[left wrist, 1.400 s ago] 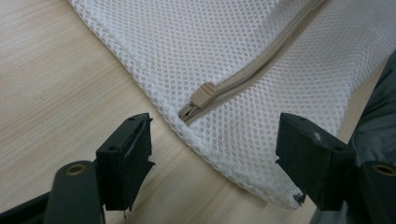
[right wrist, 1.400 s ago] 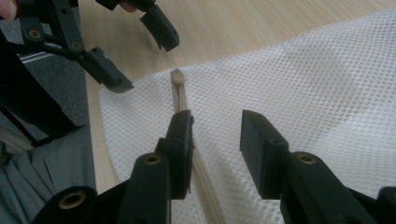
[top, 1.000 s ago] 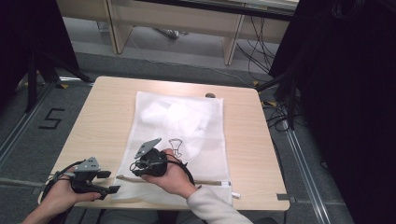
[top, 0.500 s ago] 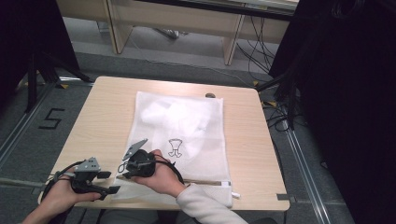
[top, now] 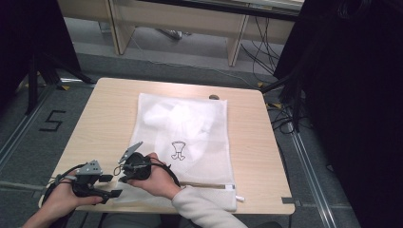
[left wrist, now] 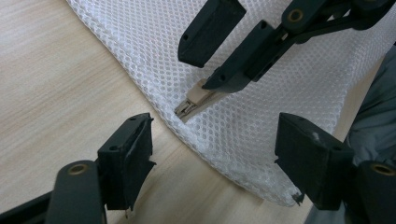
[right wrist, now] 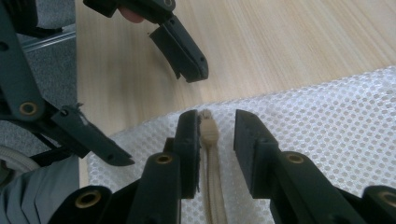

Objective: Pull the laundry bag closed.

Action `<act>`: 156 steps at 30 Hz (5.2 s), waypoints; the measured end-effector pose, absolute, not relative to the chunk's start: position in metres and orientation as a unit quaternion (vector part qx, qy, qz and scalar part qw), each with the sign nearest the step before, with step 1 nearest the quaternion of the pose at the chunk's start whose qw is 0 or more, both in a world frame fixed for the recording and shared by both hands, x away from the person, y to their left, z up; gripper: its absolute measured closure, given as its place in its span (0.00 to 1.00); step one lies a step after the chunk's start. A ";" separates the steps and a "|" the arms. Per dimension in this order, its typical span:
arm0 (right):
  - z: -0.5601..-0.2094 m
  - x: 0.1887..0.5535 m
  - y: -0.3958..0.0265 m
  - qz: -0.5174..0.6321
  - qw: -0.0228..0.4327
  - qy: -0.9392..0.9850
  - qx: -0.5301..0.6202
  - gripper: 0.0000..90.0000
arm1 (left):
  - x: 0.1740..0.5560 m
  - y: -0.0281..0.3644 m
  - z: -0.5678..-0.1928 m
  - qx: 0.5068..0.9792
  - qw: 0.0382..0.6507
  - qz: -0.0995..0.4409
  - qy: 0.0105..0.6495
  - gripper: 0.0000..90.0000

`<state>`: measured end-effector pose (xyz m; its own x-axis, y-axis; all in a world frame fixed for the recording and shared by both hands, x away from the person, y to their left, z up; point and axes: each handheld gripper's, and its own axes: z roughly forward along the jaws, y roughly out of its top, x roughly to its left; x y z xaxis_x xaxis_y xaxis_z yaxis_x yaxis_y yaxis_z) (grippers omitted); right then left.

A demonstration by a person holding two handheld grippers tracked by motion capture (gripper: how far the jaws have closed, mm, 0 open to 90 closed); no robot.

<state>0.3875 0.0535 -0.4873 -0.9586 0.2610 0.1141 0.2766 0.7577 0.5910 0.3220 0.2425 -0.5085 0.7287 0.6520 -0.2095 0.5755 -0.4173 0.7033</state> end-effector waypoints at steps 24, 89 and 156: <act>-0.490 0.387 0.063 -0.306 0.027 -0.942 -0.139 0.91 | 0.322 0.242 -0.509 0.837 0.400 0.043 0.370 0.31; -0.464 0.382 0.037 -0.298 0.012 -0.947 -0.122 0.91 | 0.330 0.233 -0.505 0.777 0.437 -0.028 0.452 0.95; -0.477 0.377 0.004 -0.254 0.023 -0.957 -0.141 0.91 | 0.326 0.230 -0.504 0.777 0.449 -0.001 0.441 0.94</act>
